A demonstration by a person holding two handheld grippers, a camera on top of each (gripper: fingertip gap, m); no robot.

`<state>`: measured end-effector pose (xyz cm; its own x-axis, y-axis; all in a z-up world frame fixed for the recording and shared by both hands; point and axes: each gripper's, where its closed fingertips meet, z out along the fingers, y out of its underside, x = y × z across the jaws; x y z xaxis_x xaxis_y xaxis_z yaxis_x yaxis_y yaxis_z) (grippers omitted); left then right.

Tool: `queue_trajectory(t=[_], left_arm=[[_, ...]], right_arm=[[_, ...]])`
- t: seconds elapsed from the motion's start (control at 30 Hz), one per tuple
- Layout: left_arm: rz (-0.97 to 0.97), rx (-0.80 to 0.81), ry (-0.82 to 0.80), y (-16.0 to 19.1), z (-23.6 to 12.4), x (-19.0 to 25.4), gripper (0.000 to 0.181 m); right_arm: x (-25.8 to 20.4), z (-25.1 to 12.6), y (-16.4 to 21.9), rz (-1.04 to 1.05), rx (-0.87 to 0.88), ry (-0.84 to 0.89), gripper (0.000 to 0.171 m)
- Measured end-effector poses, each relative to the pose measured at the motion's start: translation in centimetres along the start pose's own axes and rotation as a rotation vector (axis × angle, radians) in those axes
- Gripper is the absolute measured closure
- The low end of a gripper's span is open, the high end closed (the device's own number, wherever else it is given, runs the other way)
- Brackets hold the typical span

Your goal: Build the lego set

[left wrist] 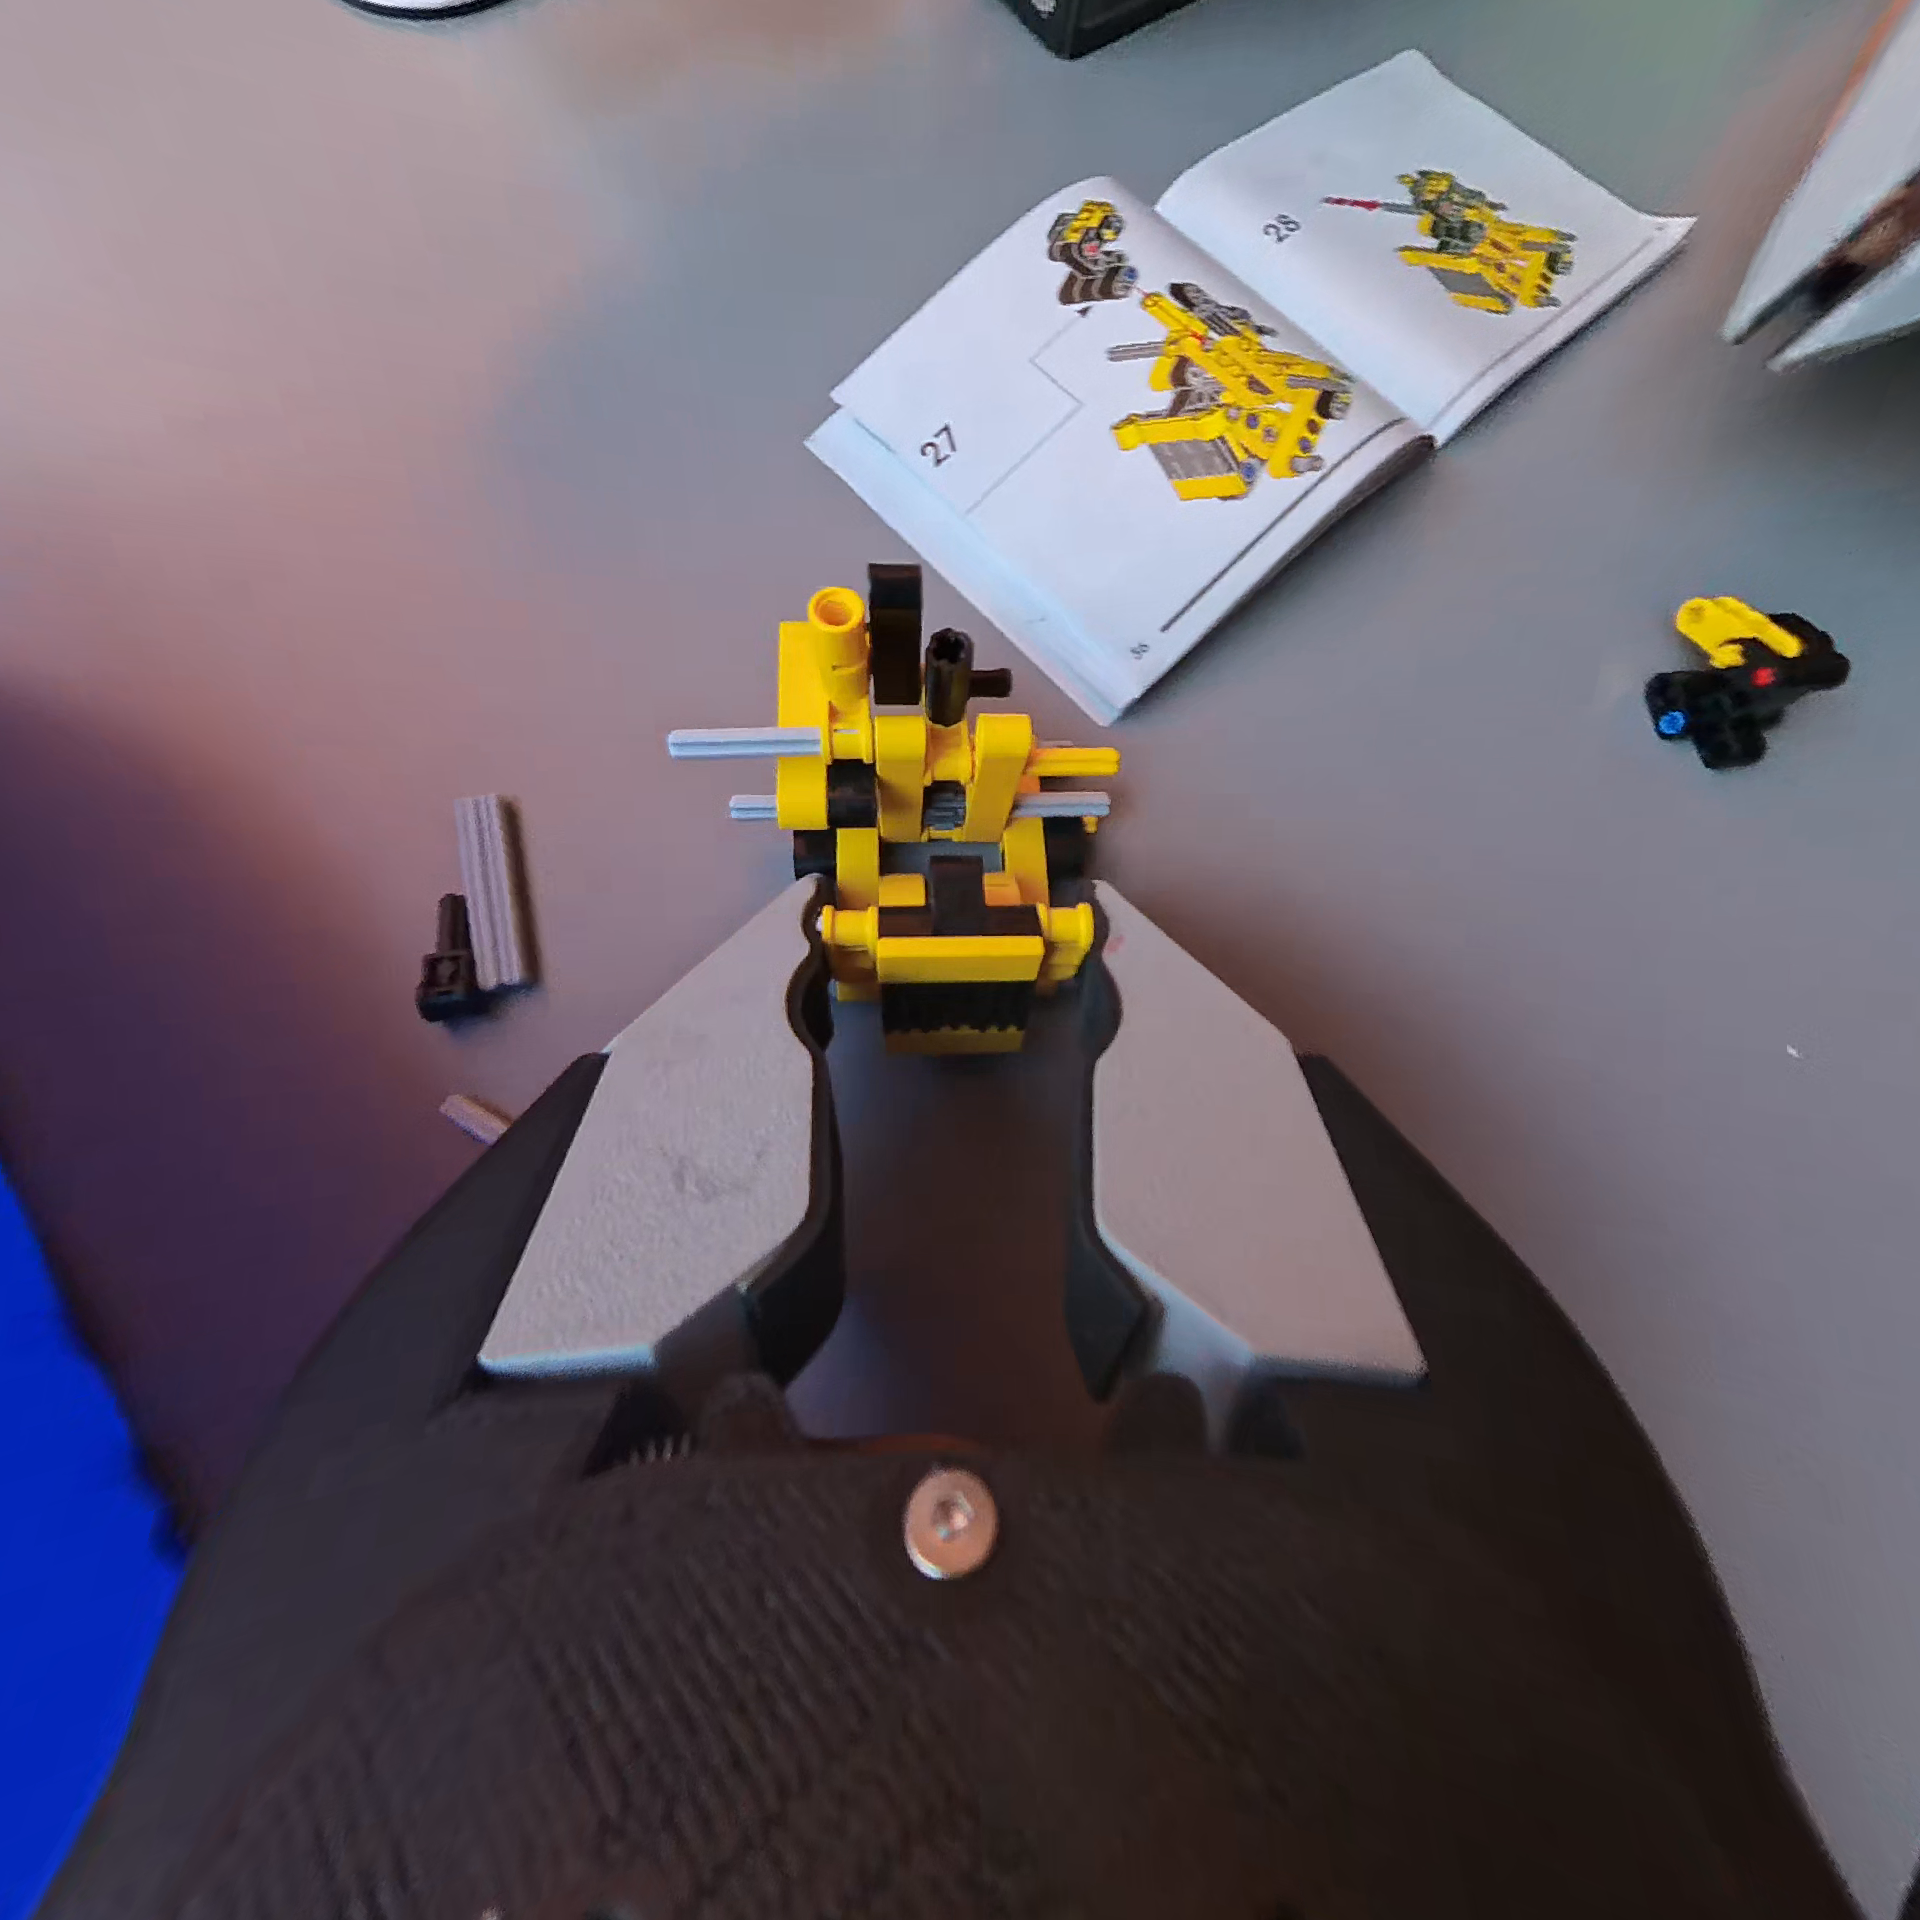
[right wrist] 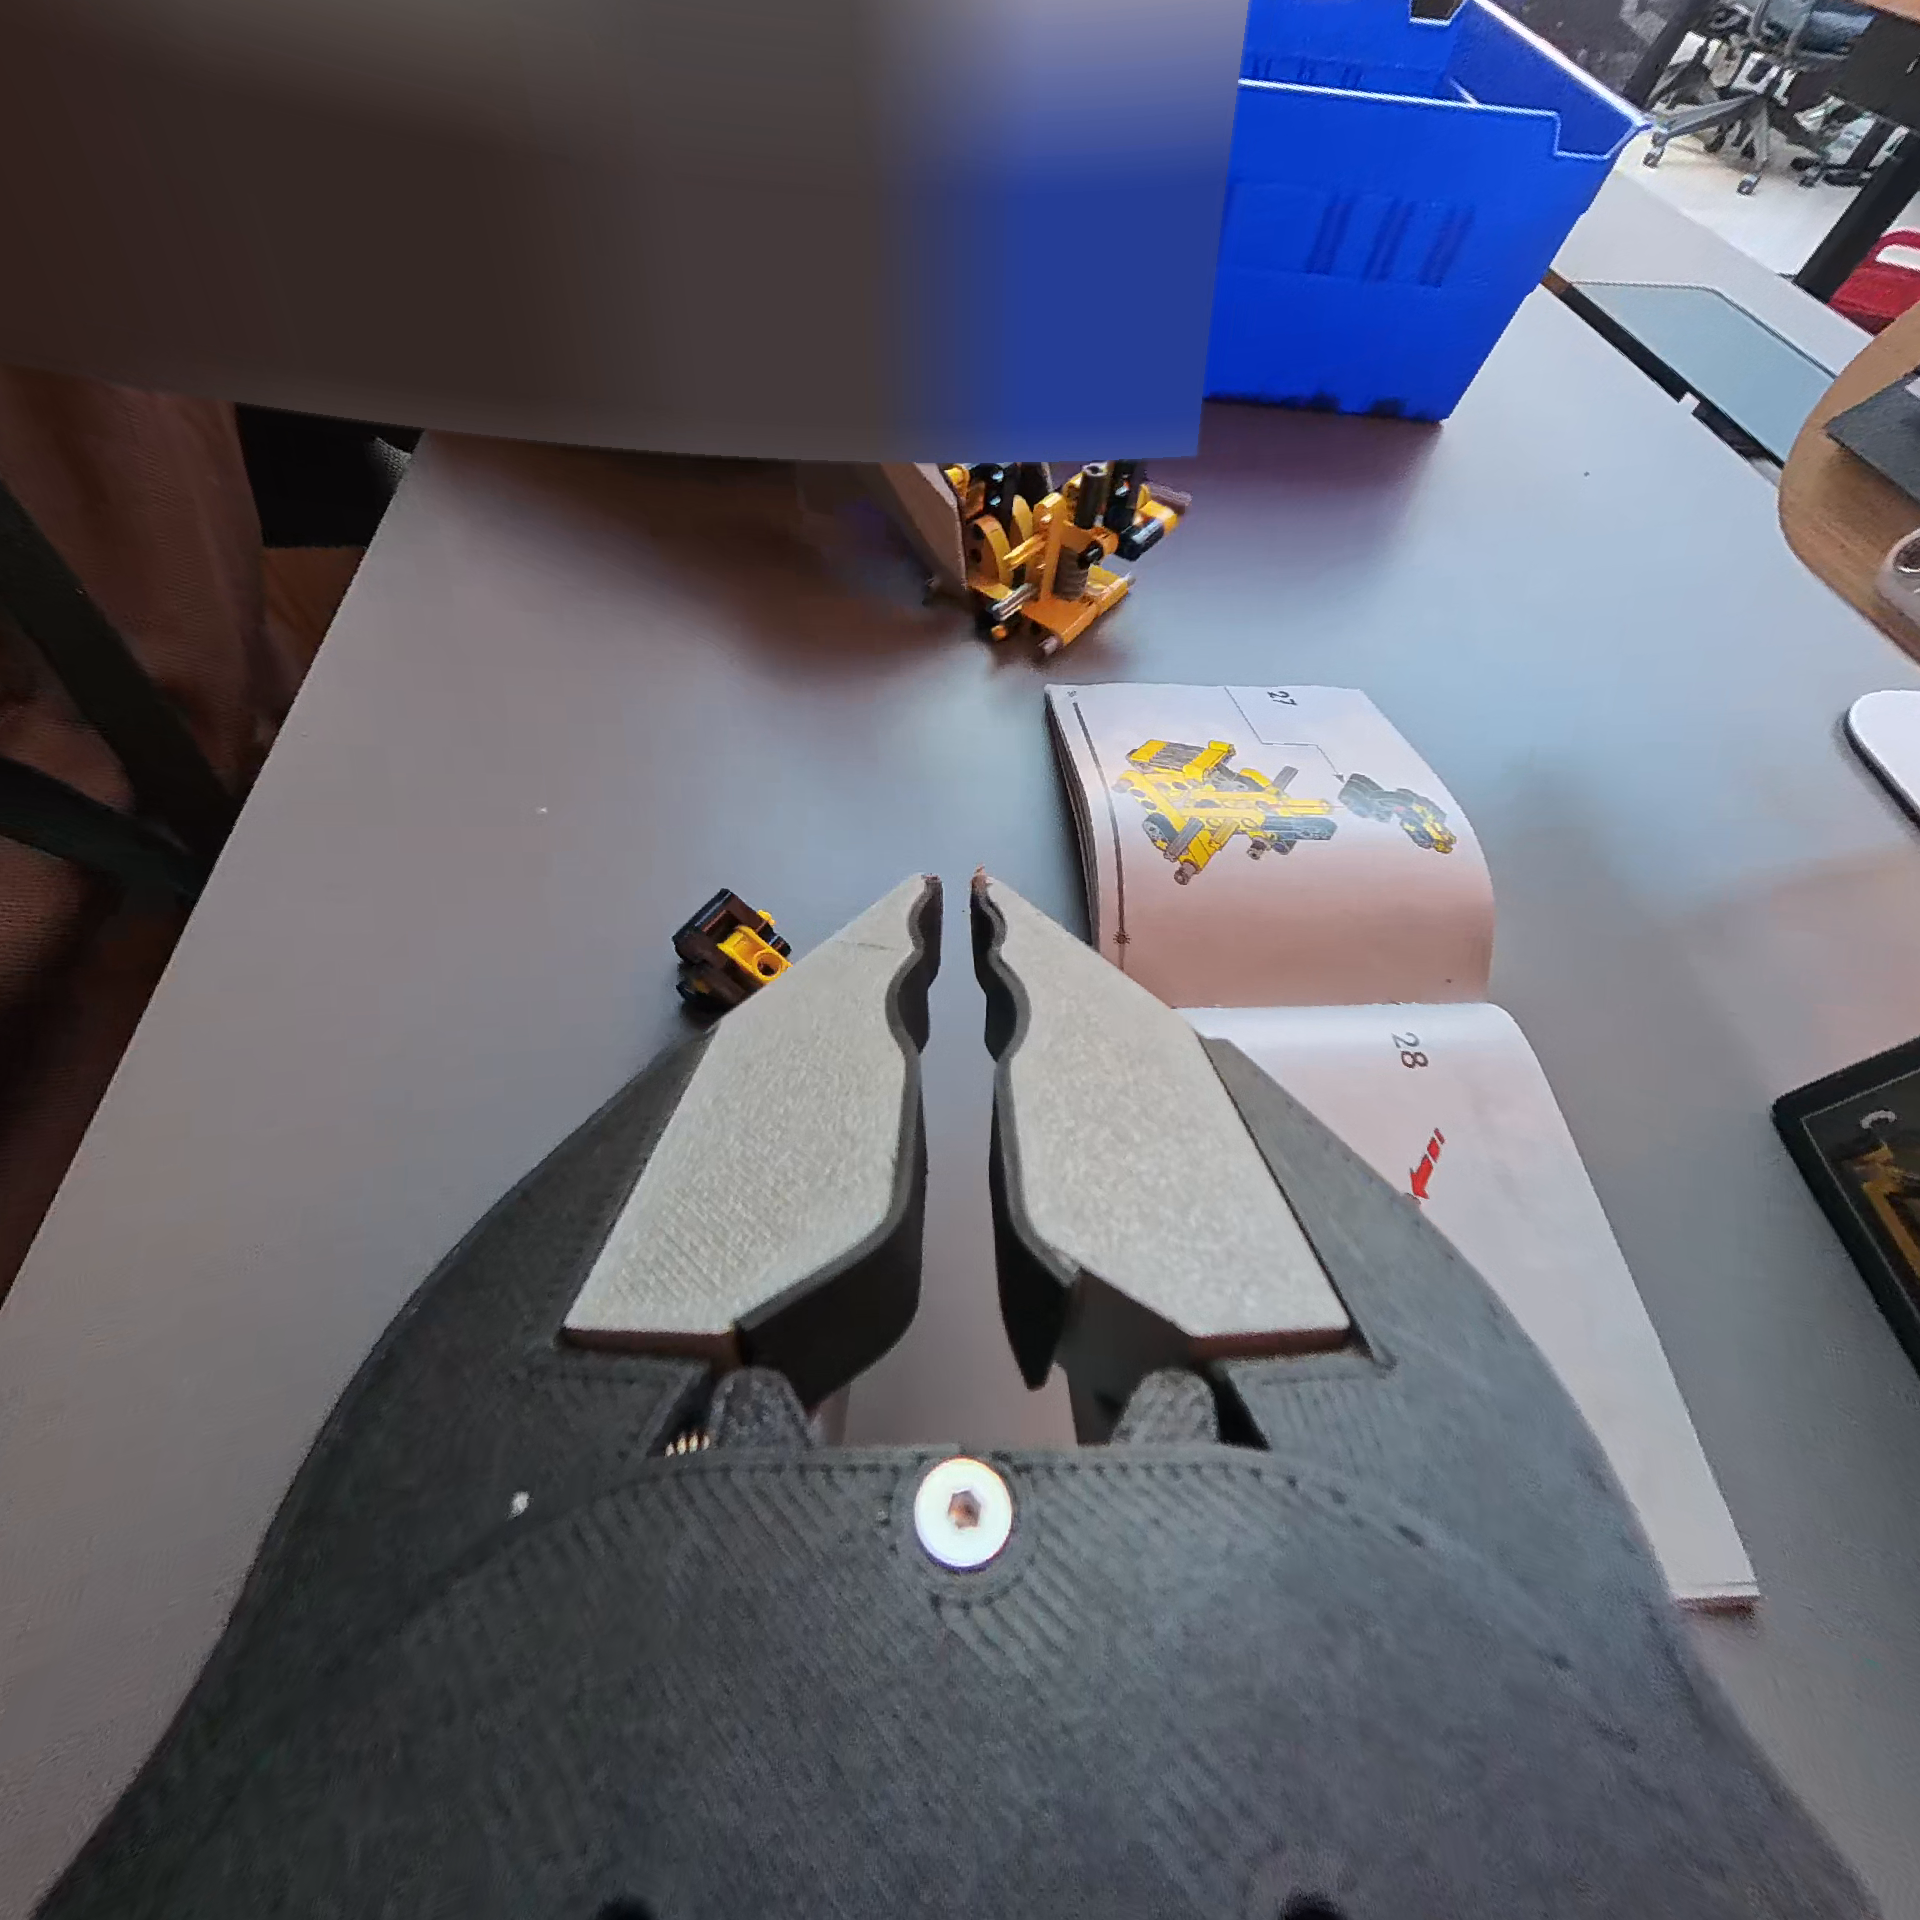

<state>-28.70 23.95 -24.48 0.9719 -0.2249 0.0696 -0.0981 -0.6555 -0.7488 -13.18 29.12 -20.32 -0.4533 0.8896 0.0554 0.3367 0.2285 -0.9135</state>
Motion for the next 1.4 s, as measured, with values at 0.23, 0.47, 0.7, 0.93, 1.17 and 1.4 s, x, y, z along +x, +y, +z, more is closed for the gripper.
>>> queue_trajectory(t=[0.23, 0.47, 0.7, 0.93, 1.17, 1.4], left_arm=[[0.001, 0.011, 0.071, -0.1, 0.0, 2.0, 0.136], [0.001, 0.026, 0.109, -0.2, -0.3, 3.2, 0.131], [-0.01, 0.042, 0.15, -0.2, -0.7, 4.0, 0.131], [-0.038, 0.093, 0.206, -0.8, -1.4, 4.5, 0.13], [-0.031, 0.209, 0.206, -2.4, -2.8, 4.2, 0.123], [0.019, 0.322, 0.169, -3.8, -4.3, 3.9, 0.118]], right_arm=[[1.1, -0.4, 0.0, 0.004, 0.014, 0.048, 0.169], [2.1, -0.8, 0.2, 0.005, 0.014, 0.097, 0.17], [2.6, -1.0, 0.3, 0.004, 0.01, 0.12, 0.171], [2.8, -1.2, 0.3, -0.002, 0.012, 0.135, 0.171], [3.2, -1.5, 0.3, -0.005, 0.02, 0.157, 0.171], [4.1, -2.2, 0.0, 0.01, 0.048, 0.201, 0.171]])
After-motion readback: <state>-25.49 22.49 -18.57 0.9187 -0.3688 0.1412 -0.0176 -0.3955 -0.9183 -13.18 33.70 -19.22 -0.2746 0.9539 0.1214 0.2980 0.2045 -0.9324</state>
